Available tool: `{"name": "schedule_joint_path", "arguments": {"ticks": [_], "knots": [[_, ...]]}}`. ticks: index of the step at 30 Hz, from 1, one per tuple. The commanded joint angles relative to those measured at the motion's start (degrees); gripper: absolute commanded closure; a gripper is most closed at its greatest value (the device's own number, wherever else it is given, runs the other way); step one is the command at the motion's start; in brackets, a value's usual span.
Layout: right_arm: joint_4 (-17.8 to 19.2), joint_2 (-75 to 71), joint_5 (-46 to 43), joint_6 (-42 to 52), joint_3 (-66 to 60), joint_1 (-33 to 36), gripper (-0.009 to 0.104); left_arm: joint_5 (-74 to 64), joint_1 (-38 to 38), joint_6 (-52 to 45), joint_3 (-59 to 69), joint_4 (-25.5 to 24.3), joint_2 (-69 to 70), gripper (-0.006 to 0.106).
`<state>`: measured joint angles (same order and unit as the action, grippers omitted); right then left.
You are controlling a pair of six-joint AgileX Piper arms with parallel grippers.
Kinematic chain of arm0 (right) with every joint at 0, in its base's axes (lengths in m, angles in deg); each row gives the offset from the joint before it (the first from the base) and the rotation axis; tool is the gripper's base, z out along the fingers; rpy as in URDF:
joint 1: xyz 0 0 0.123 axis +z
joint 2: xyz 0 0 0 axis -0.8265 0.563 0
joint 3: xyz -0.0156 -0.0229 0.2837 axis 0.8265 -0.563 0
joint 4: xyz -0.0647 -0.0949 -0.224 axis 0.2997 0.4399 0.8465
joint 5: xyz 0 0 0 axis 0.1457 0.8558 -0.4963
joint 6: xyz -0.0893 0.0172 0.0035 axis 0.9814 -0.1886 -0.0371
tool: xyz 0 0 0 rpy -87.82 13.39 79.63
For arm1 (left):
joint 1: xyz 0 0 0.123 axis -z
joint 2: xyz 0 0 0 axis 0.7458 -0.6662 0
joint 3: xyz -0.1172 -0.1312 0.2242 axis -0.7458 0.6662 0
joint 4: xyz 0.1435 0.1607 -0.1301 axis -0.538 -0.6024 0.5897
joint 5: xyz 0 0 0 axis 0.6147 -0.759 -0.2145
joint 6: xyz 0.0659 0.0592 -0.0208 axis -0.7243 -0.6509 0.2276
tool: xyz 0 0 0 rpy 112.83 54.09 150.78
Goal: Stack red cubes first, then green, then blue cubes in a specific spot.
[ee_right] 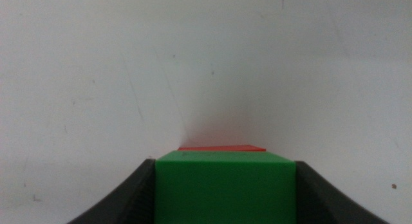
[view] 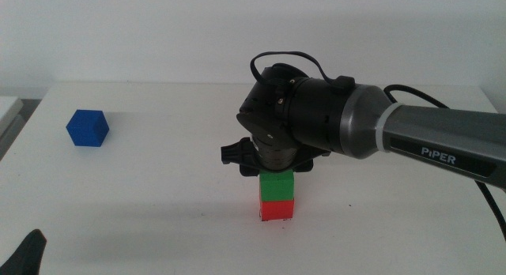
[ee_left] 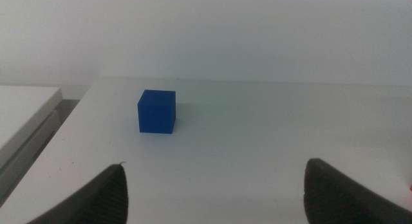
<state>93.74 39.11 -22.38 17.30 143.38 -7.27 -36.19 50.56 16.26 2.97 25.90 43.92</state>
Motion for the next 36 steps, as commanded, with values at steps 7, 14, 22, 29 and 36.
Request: {"name": "schedule_joint_path", "arguments": {"ticks": [7,14,22,29,36], "knots": [[-0.42,0.5,0.17,0.67,-0.04,0.16,0.025,0.93,-0.04,0.04,-0.01,-0.13,0.16,0.007],[-2.89,-5.38,0.51,5.29,-0.17,0.16,0.002,0.93,-0.04,0.04,-0.01,-0.13,0.16,0.007],[-6.57,-33.66,-5.94,24.36,-19.4,0.16,0.002,0.93,-0.04,0.04,-0.01,-0.13,0.16,0.007],[-13.53,-59.25,-3.86,38.34,-32.69,0.16,0.002,0.93,-0.04,0.04,-0.01,-0.13,0.16,0.007],[-17.95,-77.23,3.87,50.76,-37.76,0.16,0.002,0.93,-0.04,0.04,-0.01,-0.13,0.16,0.007]]}}
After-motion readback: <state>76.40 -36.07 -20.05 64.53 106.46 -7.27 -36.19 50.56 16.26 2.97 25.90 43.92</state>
